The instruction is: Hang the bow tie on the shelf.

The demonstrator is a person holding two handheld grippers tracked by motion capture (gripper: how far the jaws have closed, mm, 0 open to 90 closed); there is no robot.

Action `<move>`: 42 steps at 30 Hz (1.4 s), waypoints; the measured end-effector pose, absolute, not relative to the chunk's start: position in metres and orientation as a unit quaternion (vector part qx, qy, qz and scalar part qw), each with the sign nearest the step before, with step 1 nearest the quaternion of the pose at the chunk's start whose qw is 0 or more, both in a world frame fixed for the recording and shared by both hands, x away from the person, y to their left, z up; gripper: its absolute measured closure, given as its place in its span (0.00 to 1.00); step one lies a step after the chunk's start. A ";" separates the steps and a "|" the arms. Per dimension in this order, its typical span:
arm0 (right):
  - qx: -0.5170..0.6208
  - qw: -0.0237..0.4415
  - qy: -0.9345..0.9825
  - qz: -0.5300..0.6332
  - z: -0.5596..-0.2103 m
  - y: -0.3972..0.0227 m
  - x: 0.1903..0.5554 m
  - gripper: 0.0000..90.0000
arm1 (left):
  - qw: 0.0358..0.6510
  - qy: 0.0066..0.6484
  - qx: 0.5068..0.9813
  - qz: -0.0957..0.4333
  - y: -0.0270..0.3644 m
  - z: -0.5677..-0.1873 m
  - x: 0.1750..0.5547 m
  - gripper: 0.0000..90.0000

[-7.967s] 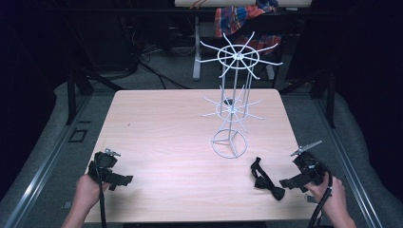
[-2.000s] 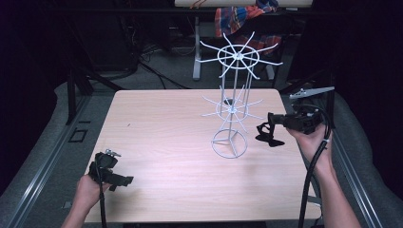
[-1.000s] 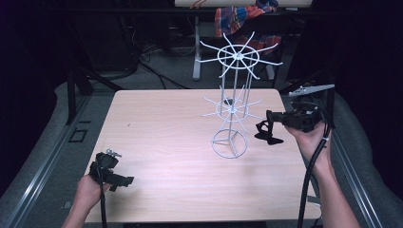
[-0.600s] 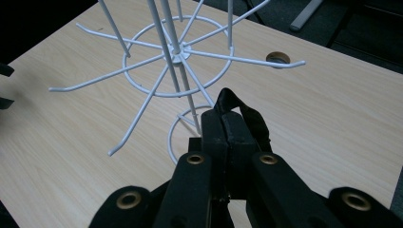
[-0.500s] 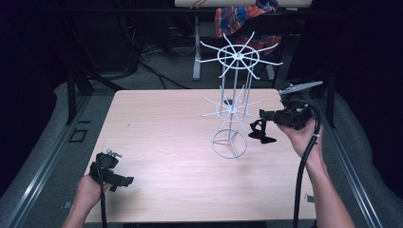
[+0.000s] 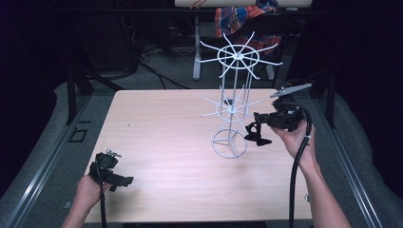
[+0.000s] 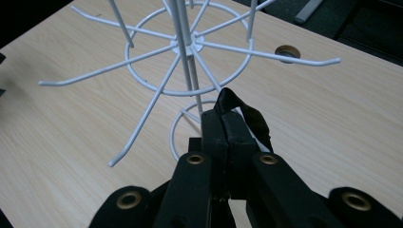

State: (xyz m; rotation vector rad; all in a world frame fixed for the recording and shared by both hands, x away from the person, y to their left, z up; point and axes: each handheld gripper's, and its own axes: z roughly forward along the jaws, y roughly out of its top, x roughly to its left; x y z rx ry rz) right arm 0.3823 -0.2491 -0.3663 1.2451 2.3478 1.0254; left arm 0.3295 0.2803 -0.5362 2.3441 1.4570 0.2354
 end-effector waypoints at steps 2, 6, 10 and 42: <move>0.430 0.150 0.821 0.345 -0.370 -0.245 0.381 1.00 | 0.184 0.515 0.833 0.084 0.280 -0.536 0.329 0.00; 0.429 0.149 0.823 0.341 -0.373 -0.244 0.381 1.00 | 0.185 0.516 0.832 0.084 0.279 -0.535 0.329 0.00; 0.427 0.152 0.827 0.332 -0.380 -0.240 0.382 0.99 | 0.182 0.514 0.834 0.084 0.279 -0.535 0.329 0.00; 0.432 0.179 0.836 0.287 -0.410 -0.229 0.388 0.99 | 0.185 0.513 0.835 0.082 0.280 -0.535 0.329 0.00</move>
